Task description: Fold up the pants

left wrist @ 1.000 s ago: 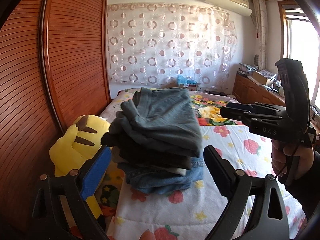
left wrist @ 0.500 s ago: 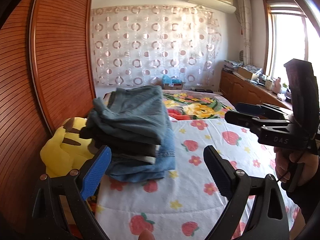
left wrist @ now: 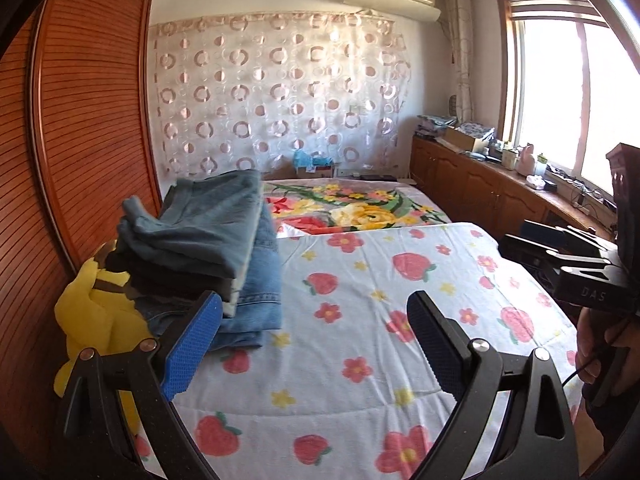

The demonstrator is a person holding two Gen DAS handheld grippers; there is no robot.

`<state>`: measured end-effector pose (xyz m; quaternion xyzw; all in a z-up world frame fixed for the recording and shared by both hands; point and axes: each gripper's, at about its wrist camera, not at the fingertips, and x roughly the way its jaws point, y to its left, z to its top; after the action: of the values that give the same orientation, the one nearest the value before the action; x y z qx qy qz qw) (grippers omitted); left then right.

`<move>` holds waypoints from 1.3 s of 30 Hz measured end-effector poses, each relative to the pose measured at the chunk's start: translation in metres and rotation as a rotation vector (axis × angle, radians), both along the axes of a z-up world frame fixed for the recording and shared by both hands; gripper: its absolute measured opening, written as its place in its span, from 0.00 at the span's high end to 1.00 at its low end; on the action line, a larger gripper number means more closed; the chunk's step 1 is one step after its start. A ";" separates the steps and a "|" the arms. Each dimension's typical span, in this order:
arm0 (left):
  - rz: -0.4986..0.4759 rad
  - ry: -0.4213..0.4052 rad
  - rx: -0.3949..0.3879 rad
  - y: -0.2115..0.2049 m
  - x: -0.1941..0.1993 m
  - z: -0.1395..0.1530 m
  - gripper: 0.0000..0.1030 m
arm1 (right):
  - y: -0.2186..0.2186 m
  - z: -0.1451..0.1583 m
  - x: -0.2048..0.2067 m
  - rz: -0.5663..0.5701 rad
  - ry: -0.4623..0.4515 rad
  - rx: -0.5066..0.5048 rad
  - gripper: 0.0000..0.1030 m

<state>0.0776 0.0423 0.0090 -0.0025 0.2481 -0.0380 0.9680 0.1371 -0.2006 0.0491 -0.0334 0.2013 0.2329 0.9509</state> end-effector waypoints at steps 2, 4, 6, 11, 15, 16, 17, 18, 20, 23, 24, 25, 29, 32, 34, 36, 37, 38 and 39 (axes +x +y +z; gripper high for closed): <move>-0.013 0.004 -0.004 -0.007 -0.001 0.000 0.09 | -0.008 0.000 -0.008 -0.041 0.004 0.016 0.27; -0.021 0.005 0.001 -0.015 -0.001 0.001 0.09 | -0.014 0.002 -0.016 -0.073 0.007 0.030 0.27; -0.029 0.004 0.010 -0.023 -0.002 0.004 0.09 | -0.017 0.005 -0.025 -0.102 -0.004 0.038 0.27; -0.034 -0.012 0.018 -0.032 -0.004 0.014 0.09 | -0.015 0.010 -0.046 -0.169 -0.035 0.047 0.27; -0.031 -0.026 0.010 -0.036 -0.006 0.024 0.09 | -0.008 0.011 -0.062 -0.195 -0.057 0.055 0.27; -0.026 -0.029 0.013 -0.036 -0.006 0.026 0.09 | -0.004 0.013 -0.066 -0.199 -0.065 0.054 0.27; -0.022 -0.035 0.015 -0.037 -0.007 0.028 0.09 | -0.003 0.010 -0.071 -0.202 -0.073 0.055 0.27; -0.021 -0.042 0.012 -0.037 -0.008 0.031 0.09 | -0.002 0.010 -0.074 -0.205 -0.081 0.058 0.27; -0.021 -0.048 0.006 -0.038 -0.009 0.034 0.09 | 0.000 0.007 -0.079 -0.210 -0.087 0.057 0.27; -0.013 -0.059 0.002 -0.036 -0.011 0.037 0.09 | 0.000 0.001 -0.084 -0.214 -0.090 0.060 0.27; -0.011 -0.062 0.002 -0.035 -0.011 0.037 0.09 | 0.001 0.000 -0.084 -0.217 -0.092 0.060 0.27; -0.010 -0.063 0.002 -0.035 -0.012 0.038 0.09 | -0.002 -0.003 -0.083 -0.220 -0.093 0.060 0.27; -0.005 -0.063 0.001 -0.034 -0.011 0.036 0.09 | -0.004 -0.006 -0.089 -0.221 -0.096 0.061 0.27; -0.004 -0.064 0.005 -0.034 -0.012 0.036 0.09 | -0.009 -0.006 -0.089 -0.222 -0.097 0.062 0.27; -0.005 -0.064 0.003 -0.034 -0.012 0.036 0.09 | -0.012 -0.005 -0.089 -0.222 -0.098 0.063 0.27; -0.004 -0.064 0.002 -0.034 -0.012 0.036 0.09 | -0.013 -0.005 -0.087 -0.223 -0.097 0.064 0.27; -0.003 -0.065 0.002 -0.033 -0.012 0.036 0.09 | -0.013 -0.005 -0.087 -0.223 -0.097 0.064 0.27; -0.002 -0.064 0.003 -0.034 -0.012 0.036 0.09 | -0.013 -0.005 -0.087 -0.223 -0.098 0.064 0.27; -0.001 -0.064 0.003 -0.033 -0.012 0.035 0.09 | -0.014 -0.005 -0.087 -0.222 -0.099 0.064 0.27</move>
<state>0.0658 0.0092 0.0445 0.0005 0.2169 -0.0382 0.9754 0.0500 -0.2142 0.0445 0.0081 0.1493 0.1304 0.9801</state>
